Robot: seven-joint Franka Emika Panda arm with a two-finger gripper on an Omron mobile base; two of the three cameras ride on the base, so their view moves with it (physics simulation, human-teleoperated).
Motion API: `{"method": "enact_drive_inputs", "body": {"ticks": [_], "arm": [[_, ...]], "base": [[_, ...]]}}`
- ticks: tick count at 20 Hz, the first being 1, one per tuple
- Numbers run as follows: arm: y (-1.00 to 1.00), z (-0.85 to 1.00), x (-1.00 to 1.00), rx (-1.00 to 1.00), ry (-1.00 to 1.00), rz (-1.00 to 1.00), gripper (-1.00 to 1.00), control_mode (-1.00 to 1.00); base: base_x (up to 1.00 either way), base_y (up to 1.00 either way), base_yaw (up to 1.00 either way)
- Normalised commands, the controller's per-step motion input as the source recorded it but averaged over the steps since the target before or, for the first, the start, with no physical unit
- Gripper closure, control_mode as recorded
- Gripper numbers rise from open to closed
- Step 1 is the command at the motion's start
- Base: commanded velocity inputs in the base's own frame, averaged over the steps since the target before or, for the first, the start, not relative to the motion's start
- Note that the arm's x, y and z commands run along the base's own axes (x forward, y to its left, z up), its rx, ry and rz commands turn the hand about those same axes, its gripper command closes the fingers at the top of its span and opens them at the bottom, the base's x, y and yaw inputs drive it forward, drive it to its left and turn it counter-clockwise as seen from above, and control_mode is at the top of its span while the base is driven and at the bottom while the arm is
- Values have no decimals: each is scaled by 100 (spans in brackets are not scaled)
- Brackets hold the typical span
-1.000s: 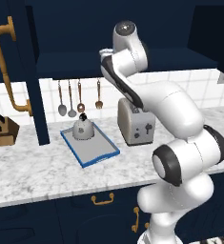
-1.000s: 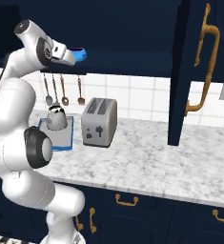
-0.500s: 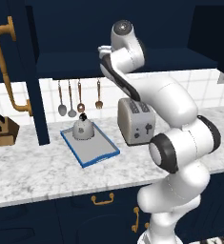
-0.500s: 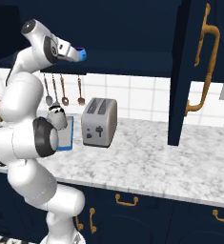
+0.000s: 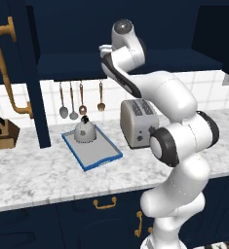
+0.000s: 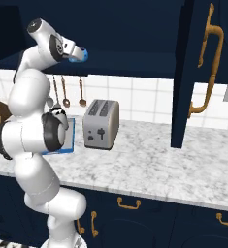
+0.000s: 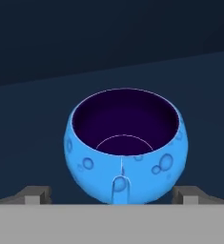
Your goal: Pick the kettle from the counter and place it on the tray. Then pick the mug from the cabinet and place it on the tray. Then close the cabinet doors.
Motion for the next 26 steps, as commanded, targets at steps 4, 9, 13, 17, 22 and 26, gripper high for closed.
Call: {"method": "enact_drive_inputs", "body": {"ticks": [4, 9, 13, 17, 22, 26], "arm": [[0, 0, 4, 0, 0, -3, -100, -100], [-2, 0, 0, 0, 0, -4, 100, -100], [-2, 0, 0, 0, -6, -3, 100, -100], [0, 0, 0, 0, -11, 0, 100, -100], [0, -3, -2, 0, -11, 0, 100, -100], [0, -10, -43, 0, -2, 0, 100, -100]], "base": [[0, 0, 0], [0, 0, 0], [0, 0, 0], [0, 0, 0], [0, 0, 0], [0, 0, 0]]}}
